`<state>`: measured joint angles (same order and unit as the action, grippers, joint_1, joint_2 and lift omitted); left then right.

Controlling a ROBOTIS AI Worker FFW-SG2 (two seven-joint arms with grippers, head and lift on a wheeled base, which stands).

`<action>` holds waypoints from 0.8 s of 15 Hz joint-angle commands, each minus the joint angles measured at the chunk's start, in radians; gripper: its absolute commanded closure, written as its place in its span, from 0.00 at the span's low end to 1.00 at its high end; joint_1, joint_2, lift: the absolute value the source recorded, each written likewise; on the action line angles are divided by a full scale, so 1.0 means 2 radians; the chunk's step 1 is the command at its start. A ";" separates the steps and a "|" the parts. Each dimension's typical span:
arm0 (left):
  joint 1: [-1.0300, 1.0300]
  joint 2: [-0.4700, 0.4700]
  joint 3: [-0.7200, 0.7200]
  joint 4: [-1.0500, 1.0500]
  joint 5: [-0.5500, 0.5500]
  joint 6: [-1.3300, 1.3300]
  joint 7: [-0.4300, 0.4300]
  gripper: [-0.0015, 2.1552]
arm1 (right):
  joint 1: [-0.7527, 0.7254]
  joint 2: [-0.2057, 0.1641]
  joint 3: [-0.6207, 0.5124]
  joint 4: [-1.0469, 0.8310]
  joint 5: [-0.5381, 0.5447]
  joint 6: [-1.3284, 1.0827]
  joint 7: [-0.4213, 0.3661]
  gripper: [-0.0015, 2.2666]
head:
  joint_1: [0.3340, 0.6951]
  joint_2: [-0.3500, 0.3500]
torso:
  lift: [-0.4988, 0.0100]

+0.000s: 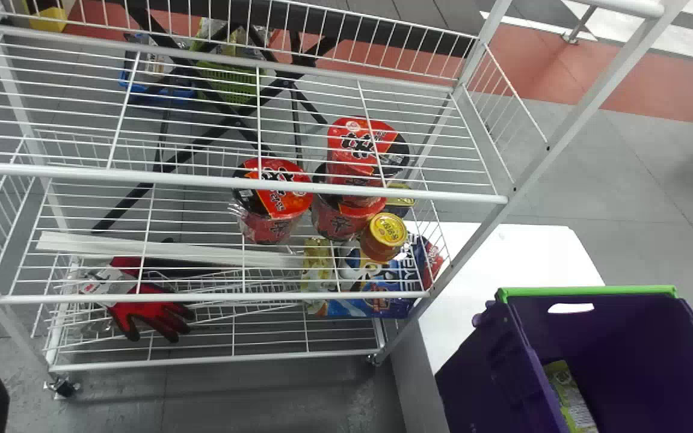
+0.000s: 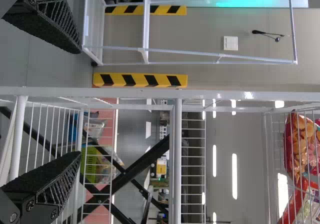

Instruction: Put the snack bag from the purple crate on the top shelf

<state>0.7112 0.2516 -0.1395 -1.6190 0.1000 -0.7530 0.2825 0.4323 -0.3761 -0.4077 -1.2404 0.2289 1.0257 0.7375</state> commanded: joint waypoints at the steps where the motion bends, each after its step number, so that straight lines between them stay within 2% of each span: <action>1: 0.000 0.000 0.002 0.000 0.002 0.000 -0.002 0.04 | -0.001 0.003 0.001 0.000 0.000 -0.002 0.001 0.29 | 1.00 0.00 | 0.09; 2: 0.000 0.000 0.002 0.000 0.002 0.000 -0.002 0.04 | -0.001 0.003 -0.009 -0.002 -0.009 0.001 -0.001 0.52 | 1.00 0.00 | 0.09; 3: 0.000 0.000 0.003 0.000 0.002 0.000 -0.002 0.04 | -0.001 0.003 -0.019 -0.004 -0.022 0.004 -0.001 0.69 | 1.00 0.00 | 0.09; 4: 0.000 0.000 0.003 -0.001 0.002 0.002 -0.002 0.04 | -0.001 0.002 -0.022 -0.006 -0.029 0.007 0.000 0.83 | 1.00 0.00 | 0.09; 5: 0.000 0.000 0.003 -0.003 0.002 0.003 -0.002 0.04 | -0.001 0.002 -0.022 -0.009 -0.026 0.010 0.000 0.89 | 1.00 0.00 | 0.09; 7: 0.000 0.000 0.003 -0.005 0.002 0.006 -0.002 0.04 | 0.006 0.002 -0.022 -0.032 -0.029 0.036 0.002 0.90 | 1.00 0.00 | 0.09; 12: 0.000 -0.002 0.001 -0.007 0.002 0.014 -0.001 0.04 | 0.029 -0.007 -0.048 -0.071 -0.023 0.034 0.048 0.90 | 1.00 0.00 | 0.09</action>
<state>0.7102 0.2485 -0.1362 -1.6320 0.1043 -0.7267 0.2807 0.4807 -0.3867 -0.4856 -1.3722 0.1797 1.1135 0.8231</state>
